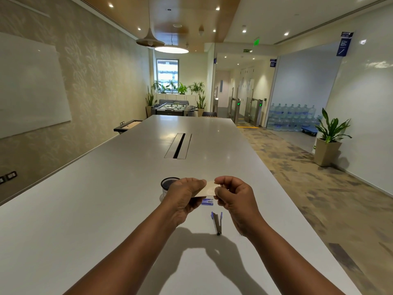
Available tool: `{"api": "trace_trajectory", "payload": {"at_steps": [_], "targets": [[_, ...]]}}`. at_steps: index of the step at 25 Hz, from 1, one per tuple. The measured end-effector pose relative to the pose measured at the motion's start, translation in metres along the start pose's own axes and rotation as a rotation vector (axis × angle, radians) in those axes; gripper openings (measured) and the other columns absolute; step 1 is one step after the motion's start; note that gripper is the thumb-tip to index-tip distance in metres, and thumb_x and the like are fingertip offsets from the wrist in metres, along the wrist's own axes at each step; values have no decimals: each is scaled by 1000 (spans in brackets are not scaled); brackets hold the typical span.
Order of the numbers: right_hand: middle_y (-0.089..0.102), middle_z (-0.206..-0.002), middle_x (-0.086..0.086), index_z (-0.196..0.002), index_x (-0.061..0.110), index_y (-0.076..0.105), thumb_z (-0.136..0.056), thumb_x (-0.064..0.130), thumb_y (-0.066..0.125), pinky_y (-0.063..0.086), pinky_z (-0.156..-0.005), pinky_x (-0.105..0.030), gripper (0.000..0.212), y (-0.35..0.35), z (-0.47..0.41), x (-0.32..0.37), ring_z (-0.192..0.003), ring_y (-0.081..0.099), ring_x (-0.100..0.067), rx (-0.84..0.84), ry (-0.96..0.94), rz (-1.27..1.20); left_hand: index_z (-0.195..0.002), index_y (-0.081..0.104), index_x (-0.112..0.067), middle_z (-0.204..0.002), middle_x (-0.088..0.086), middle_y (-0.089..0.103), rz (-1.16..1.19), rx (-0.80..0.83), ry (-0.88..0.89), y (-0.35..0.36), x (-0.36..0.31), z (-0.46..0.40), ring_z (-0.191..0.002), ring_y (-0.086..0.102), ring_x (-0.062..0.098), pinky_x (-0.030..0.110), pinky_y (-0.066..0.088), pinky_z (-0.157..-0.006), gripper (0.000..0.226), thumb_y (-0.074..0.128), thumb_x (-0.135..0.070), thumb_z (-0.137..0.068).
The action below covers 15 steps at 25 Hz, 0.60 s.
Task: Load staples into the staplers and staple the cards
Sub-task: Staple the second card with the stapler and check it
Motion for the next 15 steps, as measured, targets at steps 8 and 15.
{"api": "trace_trajectory", "payload": {"at_steps": [8,15], "targets": [[74,-87,-11,-92,24,78,-87,-2,66,53,-61,-21,29,-6,2,-1,-68,69,-14,-46,12,-2,-100,65,-6,-91,16,72,-65,77,31,4,-4,4,-67,71,23,26,58,-58,30,82,4,-77],[75,-86,-7,-93,22,77,-87,-1,66,53,-62,-23,26,-3,-1,-4,-68,68,-15,-23,29,6,-97,67,-7,-90,14,72,4,35,-1,2,4,-2,-64,69,18,24,56,-52,22,82,-9,-81]]}}
Point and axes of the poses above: each hand's wrist, its own z-axis away from the middle knuckle, its own y-axis out of the palm, x = y × z, the point moved 8 cm from there along -z, towards the middle knuckle
